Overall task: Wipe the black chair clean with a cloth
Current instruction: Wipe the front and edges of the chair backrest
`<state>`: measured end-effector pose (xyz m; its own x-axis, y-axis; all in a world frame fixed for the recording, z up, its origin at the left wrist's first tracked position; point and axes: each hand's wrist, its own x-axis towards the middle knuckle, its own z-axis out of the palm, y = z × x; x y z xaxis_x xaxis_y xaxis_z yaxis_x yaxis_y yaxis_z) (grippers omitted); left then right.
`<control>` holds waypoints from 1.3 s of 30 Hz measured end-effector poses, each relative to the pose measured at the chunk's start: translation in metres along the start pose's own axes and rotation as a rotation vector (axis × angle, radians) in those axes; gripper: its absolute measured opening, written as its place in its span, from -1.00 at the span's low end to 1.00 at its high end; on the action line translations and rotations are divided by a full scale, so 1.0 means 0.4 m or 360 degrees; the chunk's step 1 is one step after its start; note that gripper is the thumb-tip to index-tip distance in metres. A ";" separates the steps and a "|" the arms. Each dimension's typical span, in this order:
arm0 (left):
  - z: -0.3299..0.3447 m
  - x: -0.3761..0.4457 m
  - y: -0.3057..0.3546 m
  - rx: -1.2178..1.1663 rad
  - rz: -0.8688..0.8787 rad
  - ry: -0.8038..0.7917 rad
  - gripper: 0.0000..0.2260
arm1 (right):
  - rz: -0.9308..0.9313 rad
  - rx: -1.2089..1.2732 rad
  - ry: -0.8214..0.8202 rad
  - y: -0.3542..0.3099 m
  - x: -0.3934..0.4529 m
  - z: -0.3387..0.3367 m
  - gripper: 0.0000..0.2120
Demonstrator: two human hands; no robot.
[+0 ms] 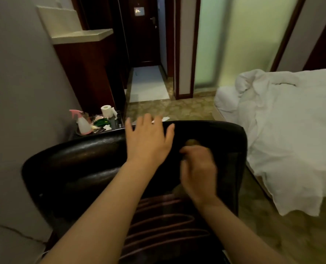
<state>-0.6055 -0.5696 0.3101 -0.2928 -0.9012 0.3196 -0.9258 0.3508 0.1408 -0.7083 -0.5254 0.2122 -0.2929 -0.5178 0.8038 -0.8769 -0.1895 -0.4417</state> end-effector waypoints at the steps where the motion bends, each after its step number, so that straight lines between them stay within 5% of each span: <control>1: 0.017 0.010 0.040 -0.0023 0.0074 -0.0031 -0.58 | -0.0117 0.0029 -0.0077 -0.014 0.000 0.008 -0.76; 4: 0.048 0.043 0.150 -0.0096 0.0127 -0.0160 -0.58 | -0.0089 0.0080 -0.0167 0.060 0.015 -0.029 -0.77; 12: 0.092 0.049 0.197 0.0066 0.0219 -0.0018 -0.54 | 0.1036 0.0339 0.0407 0.197 0.019 -0.105 -0.82; 17: 0.088 0.047 0.202 0.0083 0.0161 0.0015 -0.49 | 0.1498 0.0510 0.0155 0.182 -0.126 -0.115 -0.78; 20: 0.091 0.035 0.199 0.0063 0.0162 0.0060 -0.51 | 0.1456 0.0602 0.0157 0.170 -0.085 -0.152 -0.77; 24: 0.099 0.033 0.206 0.0065 0.0170 0.0109 -0.49 | 0.0941 0.0672 0.0134 0.132 0.121 -0.150 -0.64; 28: 0.101 0.041 0.213 0.0050 0.0175 0.0112 -0.42 | 0.0621 0.0256 0.0027 0.135 0.113 -0.078 -0.53; 34: 0.113 0.043 0.202 0.0052 0.0194 0.0172 -0.42 | 0.0898 0.0357 -0.0064 0.154 -0.199 -0.074 -0.38; 37: 0.115 0.036 0.203 0.0041 0.0185 0.0209 -0.45 | 0.0947 0.0538 -0.0080 0.143 -0.155 -0.091 -0.43; 39: 0.114 0.033 0.202 0.0056 0.0186 0.0195 -0.46 | 0.0696 0.0551 -0.0070 0.125 -0.029 -0.093 -0.46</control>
<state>-0.6949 -0.5648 0.2829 -0.3698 -0.8161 0.4441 -0.8956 0.4404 0.0635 -0.7630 -0.4980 0.1954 -0.5784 -0.6426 0.5024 -0.4989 -0.2086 -0.8412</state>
